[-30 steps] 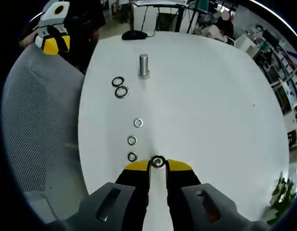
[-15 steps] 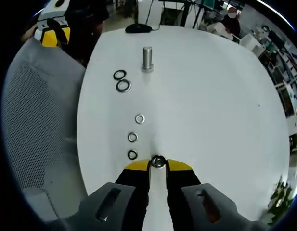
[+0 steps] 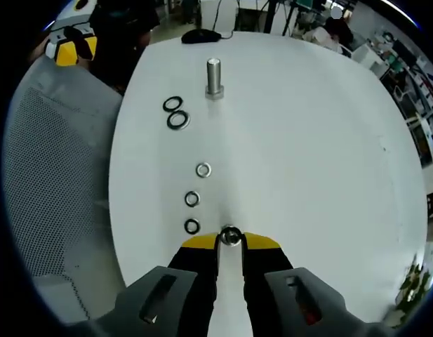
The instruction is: Place the washer onto the threaded stud by aligning its center hole with the stud, sliding it down to the base, and recovering from edge contact or off-axis alignment until the washer reaches the visible bottom stop.
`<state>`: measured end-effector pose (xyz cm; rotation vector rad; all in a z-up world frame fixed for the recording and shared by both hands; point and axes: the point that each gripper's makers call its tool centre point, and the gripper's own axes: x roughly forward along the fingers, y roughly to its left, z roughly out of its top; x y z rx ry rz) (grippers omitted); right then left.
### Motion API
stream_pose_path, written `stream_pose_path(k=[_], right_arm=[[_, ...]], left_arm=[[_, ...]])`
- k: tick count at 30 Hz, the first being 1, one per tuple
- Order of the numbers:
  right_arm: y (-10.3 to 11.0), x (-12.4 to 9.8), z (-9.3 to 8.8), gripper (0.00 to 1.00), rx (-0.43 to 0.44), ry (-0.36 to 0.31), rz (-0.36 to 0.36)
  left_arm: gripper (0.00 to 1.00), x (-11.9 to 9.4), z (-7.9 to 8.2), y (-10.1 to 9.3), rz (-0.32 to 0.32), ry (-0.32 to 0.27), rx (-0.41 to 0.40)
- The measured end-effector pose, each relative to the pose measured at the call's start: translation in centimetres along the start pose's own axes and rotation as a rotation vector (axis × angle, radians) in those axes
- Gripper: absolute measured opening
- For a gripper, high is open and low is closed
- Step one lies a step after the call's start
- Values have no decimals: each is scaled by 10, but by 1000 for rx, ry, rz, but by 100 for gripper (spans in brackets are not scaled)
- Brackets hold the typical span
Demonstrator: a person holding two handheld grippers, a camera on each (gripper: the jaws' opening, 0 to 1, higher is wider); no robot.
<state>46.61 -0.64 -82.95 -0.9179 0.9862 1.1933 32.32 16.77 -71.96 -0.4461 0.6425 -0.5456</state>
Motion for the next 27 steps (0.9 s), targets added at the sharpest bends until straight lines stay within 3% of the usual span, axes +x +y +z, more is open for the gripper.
stream_pose_path(k=[27], right_arm=[[-1,28,-10,13,34,15,27]], left_arm=[[10,0,1,2,11,2,0]])
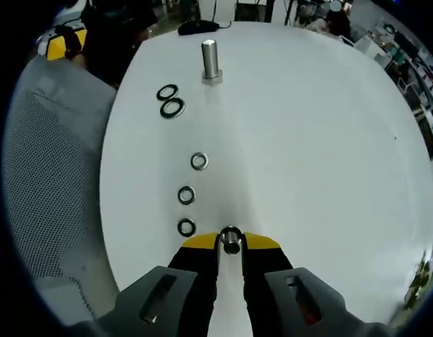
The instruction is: Place the washer onto the threaded stud by aligning its center hole with the stud, sliding it down to the base, and recovering from edge contact or off-axis alignment until the washer reaches the visible bottom stop.
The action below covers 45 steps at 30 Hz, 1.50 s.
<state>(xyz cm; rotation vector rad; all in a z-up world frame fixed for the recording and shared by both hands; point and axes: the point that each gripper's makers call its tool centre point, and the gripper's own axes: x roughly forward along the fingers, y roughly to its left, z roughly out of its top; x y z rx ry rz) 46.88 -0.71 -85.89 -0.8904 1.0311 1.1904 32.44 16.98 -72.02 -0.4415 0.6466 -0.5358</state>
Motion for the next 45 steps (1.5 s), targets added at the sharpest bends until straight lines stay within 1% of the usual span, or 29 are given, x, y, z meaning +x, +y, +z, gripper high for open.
stream_pose_path(k=[13,15,18,21,24,33,38,41,45], right_arm=[[0,1,-2,13,9,-1,-5],[-1,0,-1,16,21,-15,-13],[-3,-2,-4,23,38,-17,-26],[-4,-7,-6,24,56,-24,-39],[-2,-11,-7,25,76,-44,-39],[8,-20,-13,25,127,-73,-41],[11,-21,-14,25,157,-80,-52],[16,-22,-13,25,190,-103,-49],[20,-21,-14,25,200,-106,-44]], left_arm=[[10,-1,1,1,6,-7,1],[10,-1,2,1,7,-11,2],[10,0,1,0,4,-6,1],[10,0,1,0,3,-9,1],[10,0,1,0,3,-8,3],[10,0,1,0,2,-9,10],[10,0,1,0,1,-11,12],[10,-1,2,0,1,-15,11],[10,-1,4,0,0,-23,15]])
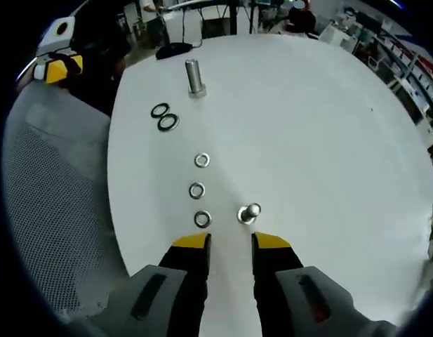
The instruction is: Place the washer onto the threaded stud by aligning its center hole with the stud, sliding it down to the base, and recovering from edge contact or off-axis alignment until the washer reaches the visible bottom stop.
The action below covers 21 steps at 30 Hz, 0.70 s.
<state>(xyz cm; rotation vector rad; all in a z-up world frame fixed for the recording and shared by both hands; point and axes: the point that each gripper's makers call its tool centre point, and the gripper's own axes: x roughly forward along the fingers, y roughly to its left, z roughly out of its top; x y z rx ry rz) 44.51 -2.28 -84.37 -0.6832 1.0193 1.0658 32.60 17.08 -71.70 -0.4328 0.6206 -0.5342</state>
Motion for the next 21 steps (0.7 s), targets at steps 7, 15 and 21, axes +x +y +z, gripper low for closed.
stream_pose_path(k=[7,15,21], right_arm=[[5,0,7,25,22,-56,-24],[15,6,10,24,23,-81,-13],[23,14,8,24,18,-73,-4]], left_arm=[[10,0,0,0,-3,-2,-2],[10,0,0,-1,-4,-1,0],[10,0,1,-1,-4,-5,-1]])
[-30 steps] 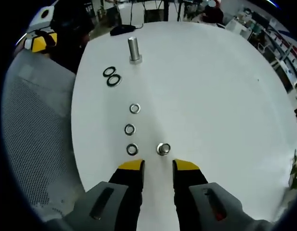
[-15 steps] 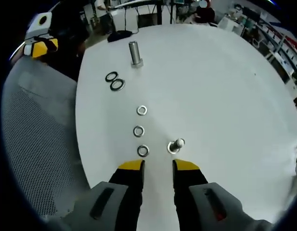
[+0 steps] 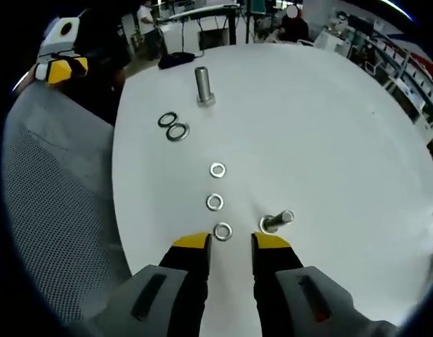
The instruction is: Place the washer onto the threaded stud by aligning its center hole with the stud, sliding it down to the base, and recovering from edge contact or off-axis alignment until the washer reaches the visible bottom stop.
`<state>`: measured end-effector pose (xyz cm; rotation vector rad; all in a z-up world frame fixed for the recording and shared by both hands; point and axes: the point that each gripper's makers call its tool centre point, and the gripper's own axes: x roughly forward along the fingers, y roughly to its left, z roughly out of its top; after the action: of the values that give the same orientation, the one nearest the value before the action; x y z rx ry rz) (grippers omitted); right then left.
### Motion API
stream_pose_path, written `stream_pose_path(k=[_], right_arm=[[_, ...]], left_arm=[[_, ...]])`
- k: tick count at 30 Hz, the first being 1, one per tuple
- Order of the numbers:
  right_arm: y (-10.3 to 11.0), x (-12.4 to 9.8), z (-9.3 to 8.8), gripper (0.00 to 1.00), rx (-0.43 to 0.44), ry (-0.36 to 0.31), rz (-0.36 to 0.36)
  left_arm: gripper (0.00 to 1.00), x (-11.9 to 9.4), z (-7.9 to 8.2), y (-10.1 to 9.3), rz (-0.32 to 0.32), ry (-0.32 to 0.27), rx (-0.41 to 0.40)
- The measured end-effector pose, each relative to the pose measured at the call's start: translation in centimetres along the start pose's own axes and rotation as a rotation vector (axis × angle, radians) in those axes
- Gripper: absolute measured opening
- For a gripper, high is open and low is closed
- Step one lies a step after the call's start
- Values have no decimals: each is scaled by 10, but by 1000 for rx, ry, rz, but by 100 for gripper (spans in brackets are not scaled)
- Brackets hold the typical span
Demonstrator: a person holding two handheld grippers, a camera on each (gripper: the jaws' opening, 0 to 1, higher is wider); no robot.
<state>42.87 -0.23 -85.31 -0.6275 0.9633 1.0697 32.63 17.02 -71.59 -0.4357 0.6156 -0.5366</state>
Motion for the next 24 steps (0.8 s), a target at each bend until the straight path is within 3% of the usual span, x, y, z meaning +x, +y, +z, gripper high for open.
stream_pose_path(k=[24], right_arm=[[7,13,-3,22,-47,20,2]], left_arm=[[10,0,0,0,-2,0,-2]])
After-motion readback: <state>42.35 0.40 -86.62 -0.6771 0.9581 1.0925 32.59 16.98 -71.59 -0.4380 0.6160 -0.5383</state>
